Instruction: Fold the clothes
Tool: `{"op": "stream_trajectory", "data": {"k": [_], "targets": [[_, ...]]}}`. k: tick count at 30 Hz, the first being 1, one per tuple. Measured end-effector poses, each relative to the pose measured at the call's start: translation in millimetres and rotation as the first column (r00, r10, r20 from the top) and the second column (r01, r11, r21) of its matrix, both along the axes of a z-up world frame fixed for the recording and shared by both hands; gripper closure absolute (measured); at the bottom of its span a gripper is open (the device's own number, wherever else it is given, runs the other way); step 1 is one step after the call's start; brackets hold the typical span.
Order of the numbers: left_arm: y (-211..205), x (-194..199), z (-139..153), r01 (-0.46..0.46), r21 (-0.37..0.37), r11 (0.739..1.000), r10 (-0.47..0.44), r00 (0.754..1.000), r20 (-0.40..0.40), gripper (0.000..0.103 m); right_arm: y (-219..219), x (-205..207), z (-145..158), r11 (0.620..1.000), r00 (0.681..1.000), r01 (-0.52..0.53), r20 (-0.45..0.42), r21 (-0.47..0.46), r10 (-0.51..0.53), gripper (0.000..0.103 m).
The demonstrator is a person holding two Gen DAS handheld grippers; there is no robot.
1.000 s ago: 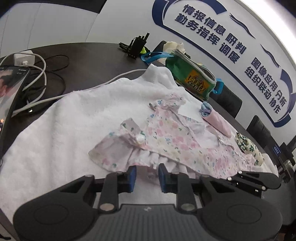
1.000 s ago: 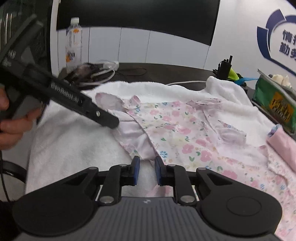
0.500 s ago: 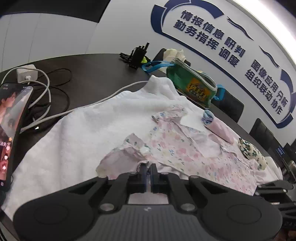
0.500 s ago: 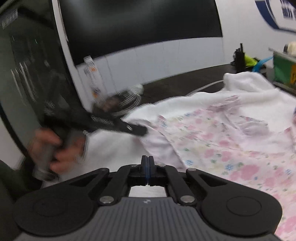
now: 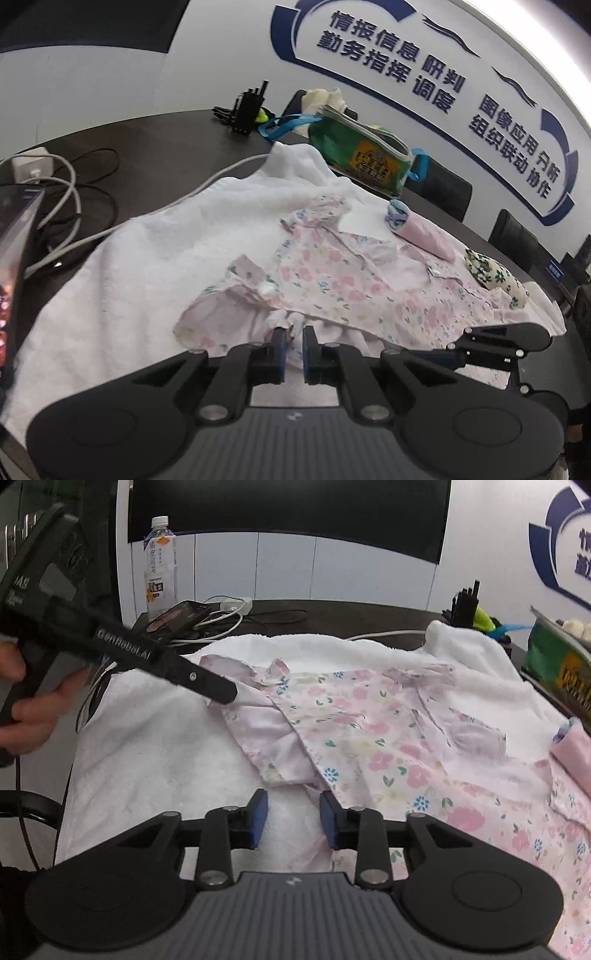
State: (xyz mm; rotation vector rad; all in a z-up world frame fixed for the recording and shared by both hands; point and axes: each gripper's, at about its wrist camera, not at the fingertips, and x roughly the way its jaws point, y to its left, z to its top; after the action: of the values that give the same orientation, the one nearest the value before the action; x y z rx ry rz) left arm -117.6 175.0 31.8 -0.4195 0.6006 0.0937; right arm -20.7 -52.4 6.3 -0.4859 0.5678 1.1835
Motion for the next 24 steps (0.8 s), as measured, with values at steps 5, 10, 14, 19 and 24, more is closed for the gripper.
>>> {"op": "stream_trajectory", "data": {"k": [5, 10, 14, 19, 24], "targets": [[-8, 6, -1, 0.032, 0.031, 0.999, -0.032, 0.999, 0.002, 0.097, -3, -11, 8, 0.999, 0.996, -0.038, 0.076, 0.021, 0.037, 0.075], [-12, 15, -6, 0.046, 0.043, 0.998, -0.045, 0.999, -0.014, 0.096, 4, 2, -3, 1.000, 0.998, 0.001, 0.070, -0.007, -0.001, 0.090], [-8, 14, -8, 0.048, 0.040, 0.998, -0.047, 0.999, -0.015, 0.096, -1, 8, 0, 0.999, 1.000, 0.008, -0.026, 0.037, -0.007, 0.102], [-2, 12, -9, 0.031, 0.045, 0.999, -0.030, 0.999, -0.014, 0.096, -23, 26, 12, 0.988, 0.975, 0.008, -0.221, 0.151, 0.026, 0.102], [5, 17, -15, -0.004, 0.062, 0.998, 0.006, 0.999, -0.045, 0.096, -15, 13, 4, 0.995, 0.974, -0.065, -0.213, 0.071, 0.079, 0.101]]}}
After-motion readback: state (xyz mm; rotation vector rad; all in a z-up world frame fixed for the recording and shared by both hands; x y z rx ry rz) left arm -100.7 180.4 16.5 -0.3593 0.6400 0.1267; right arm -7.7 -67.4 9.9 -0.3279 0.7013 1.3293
